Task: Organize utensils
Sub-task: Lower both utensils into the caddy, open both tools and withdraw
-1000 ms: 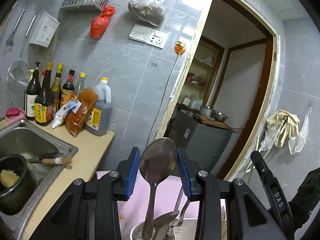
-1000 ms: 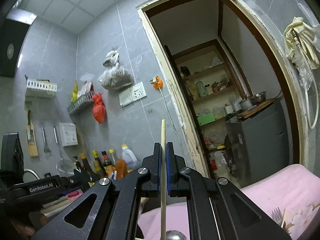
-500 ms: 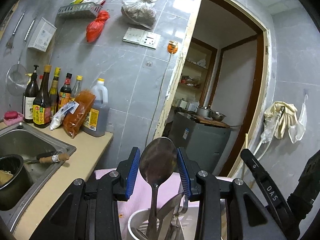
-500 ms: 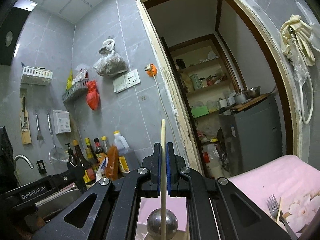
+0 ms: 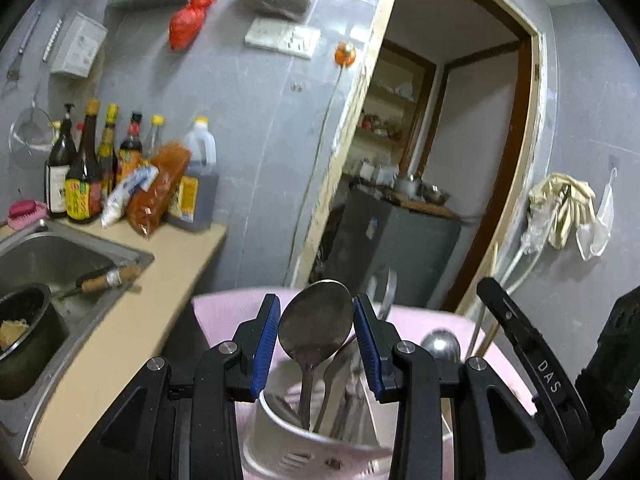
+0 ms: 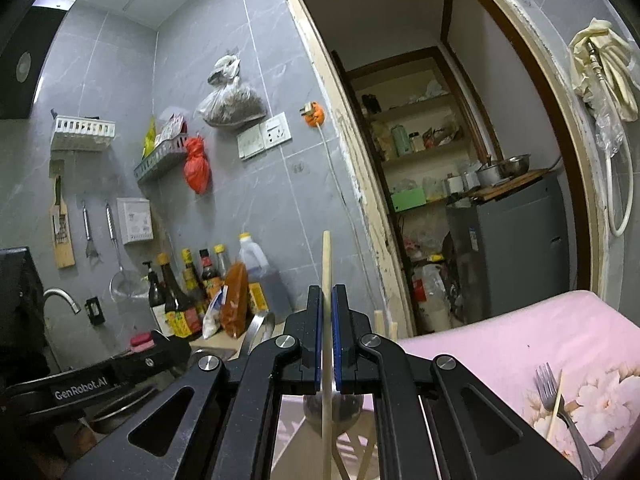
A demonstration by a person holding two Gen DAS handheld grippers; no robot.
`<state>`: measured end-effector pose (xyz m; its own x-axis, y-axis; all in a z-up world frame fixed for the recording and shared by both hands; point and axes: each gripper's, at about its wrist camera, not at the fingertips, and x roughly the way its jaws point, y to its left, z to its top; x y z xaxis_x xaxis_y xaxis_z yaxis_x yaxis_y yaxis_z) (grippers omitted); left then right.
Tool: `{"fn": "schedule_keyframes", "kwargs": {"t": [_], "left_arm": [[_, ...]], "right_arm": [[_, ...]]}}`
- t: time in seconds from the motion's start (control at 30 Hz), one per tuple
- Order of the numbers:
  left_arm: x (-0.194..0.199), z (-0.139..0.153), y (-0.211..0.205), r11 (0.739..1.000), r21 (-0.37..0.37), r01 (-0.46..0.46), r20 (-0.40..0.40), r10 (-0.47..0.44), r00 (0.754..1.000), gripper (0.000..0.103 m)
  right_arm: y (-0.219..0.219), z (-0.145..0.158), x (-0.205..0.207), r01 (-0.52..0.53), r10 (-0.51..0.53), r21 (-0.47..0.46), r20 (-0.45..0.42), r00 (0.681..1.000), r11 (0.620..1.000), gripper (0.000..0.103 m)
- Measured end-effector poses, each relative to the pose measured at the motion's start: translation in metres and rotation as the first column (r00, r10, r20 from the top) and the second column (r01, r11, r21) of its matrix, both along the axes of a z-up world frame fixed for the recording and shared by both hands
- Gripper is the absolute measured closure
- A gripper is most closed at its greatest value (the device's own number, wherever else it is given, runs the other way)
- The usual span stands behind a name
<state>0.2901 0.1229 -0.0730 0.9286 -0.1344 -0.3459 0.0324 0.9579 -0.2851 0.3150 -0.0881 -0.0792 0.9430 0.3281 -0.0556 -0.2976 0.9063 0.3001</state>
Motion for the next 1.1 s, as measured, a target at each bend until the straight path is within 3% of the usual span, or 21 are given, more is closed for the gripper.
{"fn": "schedule_keyframes", "kwargs": {"t": [0.2, 0.33, 0.5, 0.6, 0.67, 0.83, 1.1], "left_arm": [[-0.001, -0.001, 0.000, 0.999, -0.031, 0.020, -0.056, -0.022, 0.998, 0.067], [-0.004, 0.010, -0.002, 0.999, -0.038, 0.020, -0.067, -0.023, 0.997, 0.058], [-0.008, 0.024, -0.009, 0.999, -0.032, -0.001, -0.077, -0.002, 0.997, 0.056], [-0.012, 0.032, -0.018, 1.000, -0.015, -0.005, -0.077, 0.003, 0.997, 0.051], [-0.015, 0.039, -0.026, 1.000, -0.005, -0.003, -0.066, 0.002, 0.998, 0.048], [-0.019, 0.056, -0.049, 1.000, 0.002, -0.001, -0.037, 0.001, 0.999, 0.040], [-0.027, 0.082, -0.100, 0.999, 0.052, 0.007, 0.030, -0.009, 1.000, 0.014]], "right_arm": [[-0.006, 0.002, 0.003, -0.034, 0.032, -0.023, -0.052, 0.998, 0.999, 0.096], [-0.014, 0.007, 0.001, -0.058, 0.056, -0.017, -0.078, 0.995, 0.998, 0.075], [-0.030, 0.019, -0.007, -0.076, 0.075, -0.016, -0.085, 0.994, 0.997, 0.073], [-0.045, 0.032, -0.013, -0.063, 0.061, -0.027, -0.076, 0.995, 0.998, 0.060], [-0.055, 0.040, -0.015, -0.059, 0.057, -0.024, -0.071, 0.996, 0.998, 0.057], [-0.086, 0.059, -0.023, -0.008, 0.005, -0.042, -0.073, 0.997, 0.999, 0.034], [-0.141, 0.083, -0.036, 0.072, -0.079, -0.091, -0.071, 0.994, 0.993, 0.008]]}}
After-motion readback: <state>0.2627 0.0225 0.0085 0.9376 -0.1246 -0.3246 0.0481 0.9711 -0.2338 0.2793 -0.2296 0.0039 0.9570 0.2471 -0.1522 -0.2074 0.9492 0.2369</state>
